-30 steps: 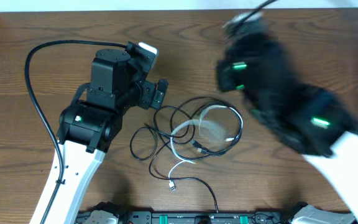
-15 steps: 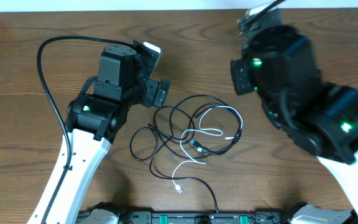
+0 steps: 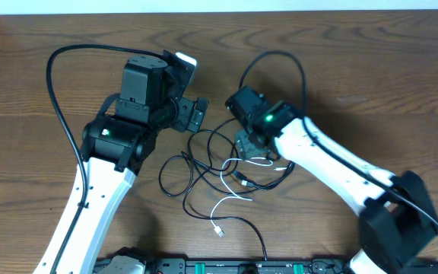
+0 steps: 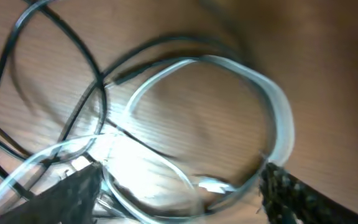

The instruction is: Untangle cables

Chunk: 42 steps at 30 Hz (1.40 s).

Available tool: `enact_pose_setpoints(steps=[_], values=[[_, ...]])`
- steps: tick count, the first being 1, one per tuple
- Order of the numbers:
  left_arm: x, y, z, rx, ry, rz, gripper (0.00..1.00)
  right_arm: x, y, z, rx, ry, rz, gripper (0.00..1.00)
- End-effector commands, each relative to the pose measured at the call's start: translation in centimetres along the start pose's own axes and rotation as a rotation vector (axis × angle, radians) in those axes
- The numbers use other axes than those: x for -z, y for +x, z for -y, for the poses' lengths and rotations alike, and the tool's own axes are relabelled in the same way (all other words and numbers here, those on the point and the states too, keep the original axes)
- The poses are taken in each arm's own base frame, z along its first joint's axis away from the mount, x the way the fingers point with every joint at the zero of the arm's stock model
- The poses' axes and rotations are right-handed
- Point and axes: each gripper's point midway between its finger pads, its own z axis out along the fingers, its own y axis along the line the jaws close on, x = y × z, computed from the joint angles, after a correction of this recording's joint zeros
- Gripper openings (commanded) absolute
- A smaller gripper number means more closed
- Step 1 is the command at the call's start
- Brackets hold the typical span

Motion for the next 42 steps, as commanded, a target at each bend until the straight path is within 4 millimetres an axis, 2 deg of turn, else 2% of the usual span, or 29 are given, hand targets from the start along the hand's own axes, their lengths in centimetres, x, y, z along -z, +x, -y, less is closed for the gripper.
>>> enact_pose_setpoints(steps=[1, 3, 8, 12, 15, 16, 18, 22, 30, 33, 36, 39, 42], values=[[0.0, 0.1, -0.4, 0.004, -0.015, -0.005, 0.98, -1.8, 1.2, -2.4, -0.064, -0.107, -0.05, 0.83], [0.0, 0.1, -0.4, 0.004, -0.015, -0.005, 0.98, -2.9, 1.6, -2.7, -0.06, -0.112, -0.063, 0.84], [0.0, 0.1, -0.4, 0.004, -0.015, -0.005, 0.98, -4.7, 3.1, -2.3, -0.045, -0.079, -0.128, 0.75], [0.0, 0.1, -0.4, 0.004, -0.016, -0.004, 0.98, -4.8, 4.2, -1.8, -0.038, -0.058, -0.171, 0.78], [0.0, 0.1, -0.4, 0.005, -0.016, -0.004, 0.98, -4.8, 4.3, -1.7, -0.068, -0.052, -0.173, 0.79], [0.0, 0.1, -0.4, 0.005, -0.016, -0.004, 0.98, -4.8, 4.2, -1.7, -0.095, -0.05, -0.17, 0.76], [0.0, 0.1, -0.4, 0.005, -0.016, -0.004, 0.98, -4.9, 4.0, -1.8, -0.151, -0.049, -0.163, 0.58], [0.0, 0.1, -0.4, 0.005, -0.015, -0.005, 0.98, -5.0, 3.3, -1.7, -0.257, -0.03, -0.131, 0.01], [0.0, 0.1, -0.4, 0.005, -0.015, -0.005, 0.98, -5.1, 1.9, -0.5, -0.365, 0.036, -0.049, 0.01], [0.0, 0.1, -0.4, 0.005, -0.015, -0.005, 0.98, -5.1, 0.8, -0.4, -0.364, 0.042, 0.0, 0.01], [0.0, 0.1, -0.4, 0.005, -0.015, -0.004, 0.98, -4.0, -1.7, -0.2, -0.336, 0.035, 0.088, 0.01], [0.0, 0.1, -0.4, 0.004, -0.015, -0.004, 0.98, -0.7, -5.6, -0.6, -0.245, -0.006, 0.193, 0.01], [-0.1, 0.1, -0.4, 0.005, -0.015, -0.006, 0.98, 4.6, -9.8, -0.9, -0.129, -0.03, 0.324, 0.01]])
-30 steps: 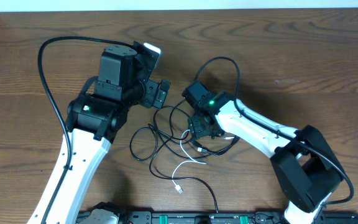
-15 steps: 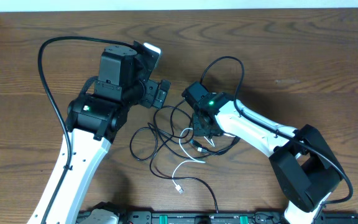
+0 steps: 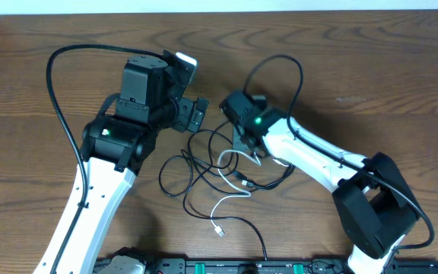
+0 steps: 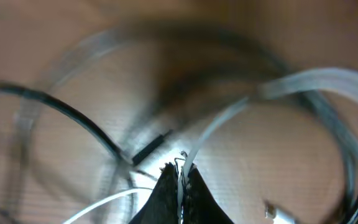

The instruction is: Untangle cables

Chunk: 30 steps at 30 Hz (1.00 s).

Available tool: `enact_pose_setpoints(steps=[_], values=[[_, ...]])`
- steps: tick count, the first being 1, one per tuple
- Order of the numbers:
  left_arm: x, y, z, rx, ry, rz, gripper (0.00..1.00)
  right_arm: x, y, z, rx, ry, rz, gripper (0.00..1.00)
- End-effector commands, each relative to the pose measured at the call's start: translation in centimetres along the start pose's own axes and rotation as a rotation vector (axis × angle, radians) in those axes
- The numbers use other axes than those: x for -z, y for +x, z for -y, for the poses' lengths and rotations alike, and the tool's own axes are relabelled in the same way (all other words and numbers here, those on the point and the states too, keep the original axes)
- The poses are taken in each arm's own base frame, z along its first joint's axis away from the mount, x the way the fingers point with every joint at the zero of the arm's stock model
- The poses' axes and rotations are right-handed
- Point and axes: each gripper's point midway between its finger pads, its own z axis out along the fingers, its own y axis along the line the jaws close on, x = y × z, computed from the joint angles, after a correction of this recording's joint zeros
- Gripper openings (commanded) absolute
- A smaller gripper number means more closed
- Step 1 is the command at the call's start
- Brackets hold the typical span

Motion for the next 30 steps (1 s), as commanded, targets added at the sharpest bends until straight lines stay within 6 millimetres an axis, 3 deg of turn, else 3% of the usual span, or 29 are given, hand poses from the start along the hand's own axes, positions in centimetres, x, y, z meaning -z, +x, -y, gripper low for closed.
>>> enact_pose_setpoints(steps=[1, 3, 7, 13, 17, 24, 30], values=[[-0.1, 0.1, -0.4, 0.005, -0.016, -0.006, 0.98, 7.9, -7.5, -1.4, 0.135, -0.047, 0.244, 0.01], [-0.5, 0.3, -0.4, 0.005, -0.014, -0.017, 0.98, 12.3, -10.4, -1.5, 0.165, -0.044, 0.348, 0.01], [-1.9, 1.0, -0.3, -0.014, -0.008, -0.057, 0.98, 19.3, -13.3, -1.1, 0.225, -0.051, 0.456, 0.01], [-4.3, 2.1, -0.3, -0.01, 0.002, -0.123, 0.98, 28.1, -17.0, 3.7, 0.121, 0.05, 0.633, 0.01], [-5.3, 2.7, -0.2, -0.01, 0.007, -0.151, 0.98, 32.9, -18.4, 5.4, 0.085, 0.035, 0.734, 0.01], [-6.6, 3.2, -0.2, -0.009, 0.011, -0.176, 0.98, 39.1, -18.1, 5.8, 0.061, -0.081, 0.843, 0.01], [-7.1, 2.5, 1.3, -0.002, 0.097, -0.144, 0.98, 40.3, -16.9, 4.3, 0.106, -0.2, 0.835, 0.01]])
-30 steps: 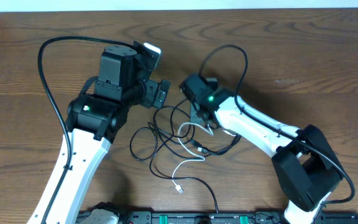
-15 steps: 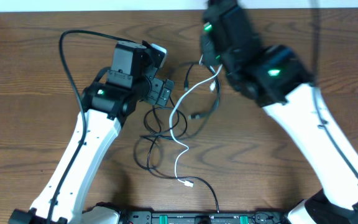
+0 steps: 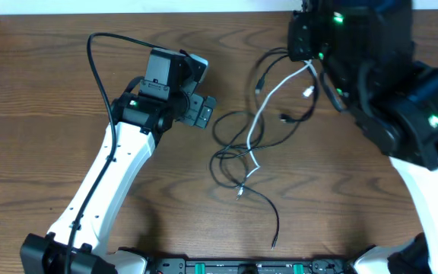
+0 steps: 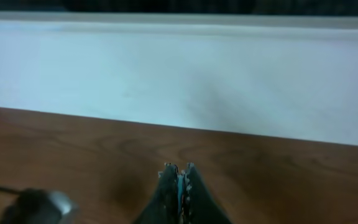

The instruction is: Untangle cables

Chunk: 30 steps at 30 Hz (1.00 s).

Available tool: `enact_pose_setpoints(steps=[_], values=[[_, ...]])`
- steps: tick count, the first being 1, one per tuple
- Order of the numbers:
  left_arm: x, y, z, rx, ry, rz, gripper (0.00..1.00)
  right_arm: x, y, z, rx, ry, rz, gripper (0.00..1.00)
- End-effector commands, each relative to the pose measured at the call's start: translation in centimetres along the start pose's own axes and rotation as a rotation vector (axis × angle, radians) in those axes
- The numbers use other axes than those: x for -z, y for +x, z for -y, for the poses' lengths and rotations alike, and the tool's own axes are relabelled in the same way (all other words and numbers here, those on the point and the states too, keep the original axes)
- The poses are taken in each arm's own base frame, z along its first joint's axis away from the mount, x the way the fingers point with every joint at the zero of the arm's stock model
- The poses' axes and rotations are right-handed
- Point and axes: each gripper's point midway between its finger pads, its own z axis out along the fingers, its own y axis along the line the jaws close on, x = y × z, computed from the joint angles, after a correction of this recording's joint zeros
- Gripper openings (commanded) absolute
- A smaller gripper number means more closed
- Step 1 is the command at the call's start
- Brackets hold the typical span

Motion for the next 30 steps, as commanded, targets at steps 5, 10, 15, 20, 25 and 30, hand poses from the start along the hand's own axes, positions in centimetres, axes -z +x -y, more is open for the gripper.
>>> enact_pose_setpoints(steps=[5, 10, 15, 20, 25, 30], values=[[0.9, -3.6, 5.4, -0.087, 0.33, 0.178, 0.98, 1.3, 0.2, -1.9, 0.018, -0.119, -0.022, 0.01], [1.9, -5.6, 7.6, -0.26, 0.43, 0.307, 0.98, 1.8, 1.1, -3.3, 0.061, -0.153, -0.045, 0.01], [0.7, -5.2, 8.5, -0.48, 0.422, 0.329, 0.98, 2.9, 2.1, -5.0, 0.097, -0.198, -0.073, 0.01], [-1.6, -4.5, 8.8, -0.562, 0.432, 0.308, 0.98, 4.8, 2.9, -6.4, 0.139, -0.249, -0.088, 0.01], [-3.9, -4.6, 8.7, -0.562, 0.433, 0.305, 0.98, 7.2, 3.8, -7.4, 0.169, -0.304, -0.107, 0.01], [-4.9, -5.4, 8.6, -0.57, 0.42, 0.337, 0.98, 9.7, 4.5, -7.7, 0.198, -0.352, -0.119, 0.01]])
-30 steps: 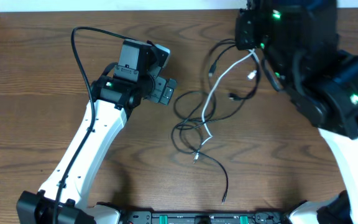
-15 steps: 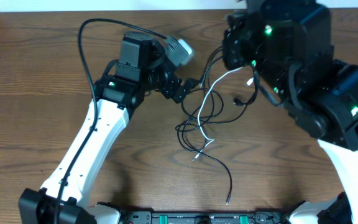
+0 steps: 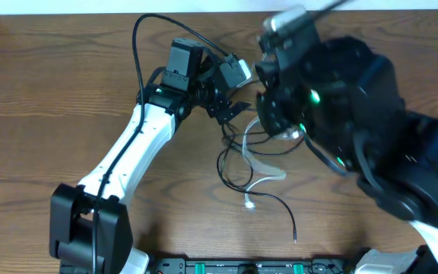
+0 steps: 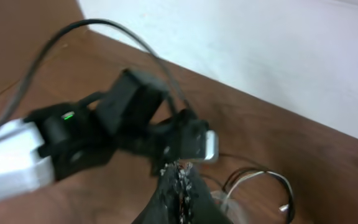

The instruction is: Untangle cables

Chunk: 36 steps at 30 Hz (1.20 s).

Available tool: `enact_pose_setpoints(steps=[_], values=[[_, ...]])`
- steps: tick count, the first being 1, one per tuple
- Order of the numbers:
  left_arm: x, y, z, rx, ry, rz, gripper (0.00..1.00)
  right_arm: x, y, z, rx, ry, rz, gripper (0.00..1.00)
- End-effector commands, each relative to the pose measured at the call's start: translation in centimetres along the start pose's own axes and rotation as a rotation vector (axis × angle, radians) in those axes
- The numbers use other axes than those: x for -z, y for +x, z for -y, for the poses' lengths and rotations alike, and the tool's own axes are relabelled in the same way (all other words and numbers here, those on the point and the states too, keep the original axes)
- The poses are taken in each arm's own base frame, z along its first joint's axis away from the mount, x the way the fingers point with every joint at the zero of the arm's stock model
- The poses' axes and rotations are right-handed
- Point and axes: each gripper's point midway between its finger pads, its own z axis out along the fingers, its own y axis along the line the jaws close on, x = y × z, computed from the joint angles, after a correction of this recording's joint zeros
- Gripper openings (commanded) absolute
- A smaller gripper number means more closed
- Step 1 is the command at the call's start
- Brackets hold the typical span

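Observation:
The white cable (image 3: 258,176) climbs from its plug near the table's middle up under my right arm (image 3: 333,99), which is raised close to the overhead camera. My right gripper (image 4: 179,169) is shut, and a blurred white strand (image 4: 227,200) runs away from its fingers. A black cable (image 3: 223,164) still loops around the white one, its tail trailing toward the front. The same black loop (image 4: 241,177) shows far below in the right wrist view. My left gripper (image 3: 230,109) is beside the top of the tangle, its jaws apart, and also shows from above (image 4: 182,140).
The wooden table (image 3: 52,114) ends at a white wall (image 4: 260,50) on the far side. A black rail (image 3: 226,266) runs along the front edge. My left arm's own black lead (image 3: 139,53) arches over the table's left half.
My right arm has moved from the far right corner to high over the centre right, still shut. My left gripper has moved right, up to the cables. The tangle now hangs more toward the middle.
My right gripper stood open over the white loop in the tangle, then was shut on the white cable on the table. Later it was raised at the far side with cables trailing from it. Now it is high over the table, and my left gripper is at the tangle.

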Motion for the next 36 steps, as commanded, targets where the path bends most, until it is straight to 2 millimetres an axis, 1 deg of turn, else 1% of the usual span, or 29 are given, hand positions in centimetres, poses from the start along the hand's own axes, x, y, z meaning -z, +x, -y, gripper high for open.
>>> enact_pose_setpoints(steps=[1, 4, 5, 6, 7, 9, 10, 11, 12, 13, 14, 15, 17, 18, 20, 22, 23, 24, 26, 29, 31, 33, 36], values=[[-0.3, -0.2, 0.1, -0.023, 0.011, 0.016, 0.98, 2.5, -0.4, -0.4, 0.02, -0.034, 0.036, 0.01], [-0.3, -0.1, 0.1, -0.021, 0.012, 0.015, 0.98, 3.2, 0.2, -0.2, 0.023, -0.032, 0.019, 0.01], [-0.3, -0.1, 0.1, -0.015, 0.013, 0.013, 0.98, 3.1, 0.6, 0.1, 0.015, -0.013, 0.005, 0.01], [-0.3, 0.0, 0.2, -0.006, 0.015, 0.01, 0.98, 3.1, 1.0, 0.9, -0.012, 0.032, -0.01, 0.01], [-0.3, 0.0, 0.2, -0.002, 0.015, 0.009, 0.98, 2.9, 1.6, 2.1, -0.054, 0.104, -0.028, 0.01], [-0.3, 0.1, 0.0, -0.002, 0.009, 0.007, 0.98, 2.7, 3.1, 5.3, -0.142, 0.3, -0.064, 0.02], [-0.3, 0.1, -0.2, -0.002, 0.001, 0.004, 0.98, 2.7, 4.3, 7.1, -0.188, 0.419, -0.086, 0.01], [-0.2, 0.3, -0.5, -0.003, -0.016, -0.004, 0.98, 2.6, 5.4, 8.5, -0.222, 0.513, -0.107, 0.03], [-0.2, 0.4, -0.9, -0.004, -0.034, -0.014, 0.98, 2.5, 6.5, 9.6, -0.254, 0.592, -0.132, 0.16], [-0.2, 0.7, -1.2, 0.003, -0.055, -0.029, 0.98, 2.1, 7.6, 10.3, -0.278, 0.648, -0.165, 0.26], [-0.1, 0.9, -1.5, 0.012, -0.075, -0.043, 0.98, 1.4, 9.0, 10.9, -0.295, 0.693, -0.211, 0.3], [-0.1, 1.2, -1.9, 0.036, -0.098, -0.058, 0.98, 0.6, 10.3, 11.0, -0.295, 0.71, -0.259, 0.32], [0.2, 1.7, -2.3, 0.077, -0.13, -0.087, 0.98, -1.4, 12.8, 10.9, -0.269, 0.717, -0.364, 0.38], [0.3, 2.0, -2.3, 0.085, -0.137, -0.103, 0.98, -2.6, 14.3, 10.7, -0.234, 0.713, -0.431, 0.39], [0.5, 2.5, -2.0, 0.097, -0.13, -0.126, 0.98, -4.3, 17.1, 10.3, -0.156, 0.701, -0.542, 0.44], [0.6, 2.9, -1.7, 0.106, -0.119, -0.142, 0.98, -6.1, 20.4, 9.6, -0.059, 0.656, -0.666, 0.52], [0.6, 3.1, -1.5, 0.11, -0.113, -0.151, 0.98, -7.0, 22.5, 9.2, -0.017, 0.622, -0.734, 0.56], [0.6, 3.2, -1.4, 0.113, -0.11, -0.156, 0.98, -7.7, 24.7, 8.8, 0.012, 0.587, -0.8, 0.57], [0.6, 3.3, -1.3, 0.115, -0.108, -0.159, 0.98, -8.5, 27.8, 8.6, 0.021, 0.566, -0.868, 0.58], [0.6, 3.3, -1.4, 0.114, -0.108, -0.159, 0.98, -9.3, 31.0, 8.6, 0.036, 0.556, -0.918, 0.59], [0.6, 3.2, -1.4, 0.114, -0.108, -0.158, 0.98, -10.4, 32.9, 8.3, 0.075, 0.498, -0.942, 0.63], [0.6, 3.3, -1.4, 0.115, -0.108, -0.159, 0.98, -11.9, 35.0, 7.7, 0.098, 0.408, -0.955, 0.64], [0.6, 3.5, -1.2, 0.119, -0.102, -0.167, 0.98, -13.6, 37.5, 7.2, 0.076, 0.321, -0.946, 0.64]])
